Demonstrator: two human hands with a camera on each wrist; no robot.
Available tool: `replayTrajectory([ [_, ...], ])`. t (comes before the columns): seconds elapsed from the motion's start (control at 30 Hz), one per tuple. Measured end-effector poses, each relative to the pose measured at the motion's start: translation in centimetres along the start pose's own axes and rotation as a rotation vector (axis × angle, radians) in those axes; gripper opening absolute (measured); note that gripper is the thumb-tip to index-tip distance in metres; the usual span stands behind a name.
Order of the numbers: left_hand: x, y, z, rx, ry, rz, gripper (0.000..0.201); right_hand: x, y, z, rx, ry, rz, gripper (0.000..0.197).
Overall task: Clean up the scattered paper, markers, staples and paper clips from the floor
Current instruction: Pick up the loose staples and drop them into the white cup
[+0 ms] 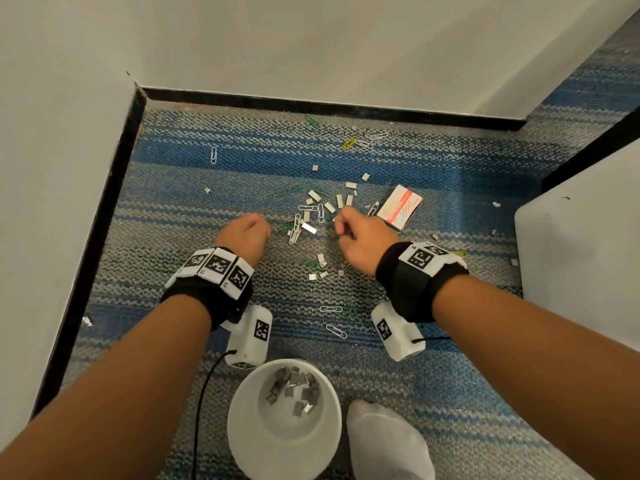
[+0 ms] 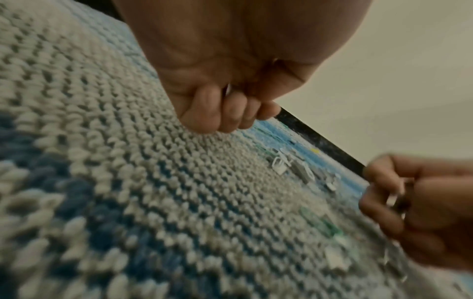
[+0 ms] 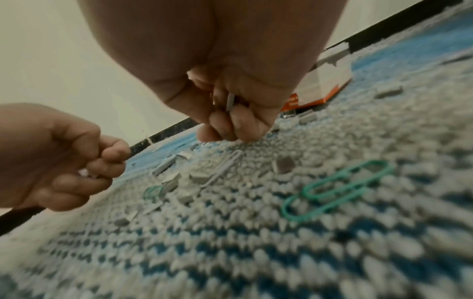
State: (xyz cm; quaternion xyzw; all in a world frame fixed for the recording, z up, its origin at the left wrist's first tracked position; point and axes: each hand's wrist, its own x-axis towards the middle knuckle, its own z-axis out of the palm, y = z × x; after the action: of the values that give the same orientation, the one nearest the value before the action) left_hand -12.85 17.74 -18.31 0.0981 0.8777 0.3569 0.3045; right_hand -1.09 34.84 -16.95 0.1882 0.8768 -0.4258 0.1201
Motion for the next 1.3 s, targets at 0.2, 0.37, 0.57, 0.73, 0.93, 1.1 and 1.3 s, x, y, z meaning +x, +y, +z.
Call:
replayTrajectory([
  [0.2, -0.6, 0.9, 0.9, 0.434, -0.004, 0.18, 0.024, 0.7, -0.6, 1.3, -0.276, -0.084, -0.188, 0.015],
  [0.37, -0.4, 1.2, 1.2, 0.448, 0.018, 0.222, 0.016, 0.8, -0.3, 1.6, -0.488, -0.164, -0.275, 0.018],
  [0.57, -1.4, 1.1, 1.0, 0.309, 0.037, 0.276, 0.008, 0.5, -0.6, 1.1, -0.176, -0.128, -0.101, 0.014],
  [0.73, -1.8, 0.4, 0.3, 0.255, -0.068, 0.219, 0.022, 0.1, -0.8, 0.5, 0.097, -0.037, 0.065, 0.017],
  [0.93, -2.5, -1.7, -0.9, 0.33, 0.077, 0.119, 0.006, 0.3, -0.7, 0.6, -0.063, -0.057, -0.007, 0.013],
  [1.1, -3.0, -1.7, -0.6, 0.419, 0.028, 0.172, 0.022, 0.2, -0.5, 1.3, -0.387, -0.182, -0.171, 0.013],
  [1.3, -2.9, -1.6, -0.5, 0.418, 0.063, 0.199, 0.016, -0.2, -0.4, 1.0, -0.081, -0.065, -0.037, 0.003],
])
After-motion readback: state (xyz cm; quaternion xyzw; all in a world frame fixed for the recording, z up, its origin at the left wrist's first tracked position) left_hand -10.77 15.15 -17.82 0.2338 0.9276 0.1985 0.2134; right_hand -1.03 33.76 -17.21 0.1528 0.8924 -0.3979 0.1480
